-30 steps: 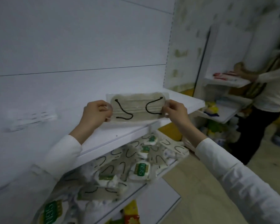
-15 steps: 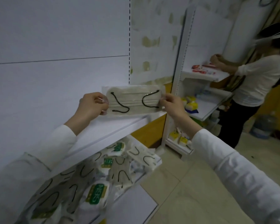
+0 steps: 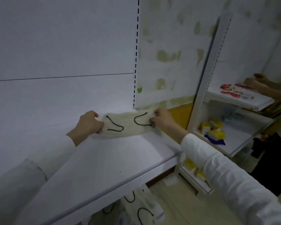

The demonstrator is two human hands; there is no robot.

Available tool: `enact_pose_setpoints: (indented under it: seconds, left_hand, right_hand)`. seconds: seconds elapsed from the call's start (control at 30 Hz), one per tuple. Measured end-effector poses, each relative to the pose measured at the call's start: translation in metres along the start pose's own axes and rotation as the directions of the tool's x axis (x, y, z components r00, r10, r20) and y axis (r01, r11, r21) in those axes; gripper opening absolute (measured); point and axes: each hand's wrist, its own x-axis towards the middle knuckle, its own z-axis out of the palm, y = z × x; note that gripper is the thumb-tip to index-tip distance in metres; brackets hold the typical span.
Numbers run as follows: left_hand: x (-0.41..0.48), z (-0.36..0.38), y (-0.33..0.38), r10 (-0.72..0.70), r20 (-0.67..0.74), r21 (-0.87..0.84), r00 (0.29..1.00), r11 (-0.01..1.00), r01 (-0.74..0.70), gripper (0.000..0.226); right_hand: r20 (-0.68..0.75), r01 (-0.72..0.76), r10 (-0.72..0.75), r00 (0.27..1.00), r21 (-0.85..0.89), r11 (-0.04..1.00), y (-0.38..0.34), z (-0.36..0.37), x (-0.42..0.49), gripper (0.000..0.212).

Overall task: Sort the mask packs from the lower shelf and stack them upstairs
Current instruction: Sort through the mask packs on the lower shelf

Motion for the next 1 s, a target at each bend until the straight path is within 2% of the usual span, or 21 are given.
enact_pose_setpoints:
  seconds: [0.1,0.27,0.37,0.53,0.77,0.93,1.0]
  left_hand:
    - [0.022,0.011,-0.003,-0.085,-0.066,0.018,0.994,0.996,0.087,0.047]
    - [0.049,0.02,-0.003,-0.084,-0.241,0.17,0.967,0.977,0.127,0.028]
    - [0.055,0.027,-0.005,-0.109,-0.312,0.153,0.944,0.975,0.164,0.017]
    - [0.057,0.037,-0.004,-0.126,-0.386,0.12,0.914,0.975,0.185,0.019]
    - [0.051,0.039,0.001,-0.154,-0.408,0.127,0.9,0.966,0.223,0.021]
    - [0.043,0.04,0.002,-0.19,-0.385,0.16,0.903,0.95,0.268,0.022]
    - [0.036,0.037,0.002,-0.199,-0.39,0.181,0.899,0.941,0.287,0.024]
  right_hand:
    - [0.071,0.057,-0.054,0.996,-0.047,0.997,0.001,0.01,0.041,0.031]
    - [0.144,0.187,-0.178,0.973,-0.057,0.981,0.002,0.028,0.09,0.038]
    - [0.175,0.261,-0.249,0.953,-0.051,0.964,0.003,0.038,0.11,0.036]
    - [0.232,0.309,-0.29,0.928,-0.049,0.95,0.006,0.051,0.131,0.025]
    - [0.278,0.373,-0.331,0.902,-0.114,0.921,0.004,0.054,0.139,0.018]
    - [0.314,0.409,-0.326,0.892,-0.25,0.878,0.003,0.05,0.134,0.024]
    - [0.288,0.452,-0.367,0.885,-0.333,0.828,0.003,0.047,0.129,0.028]
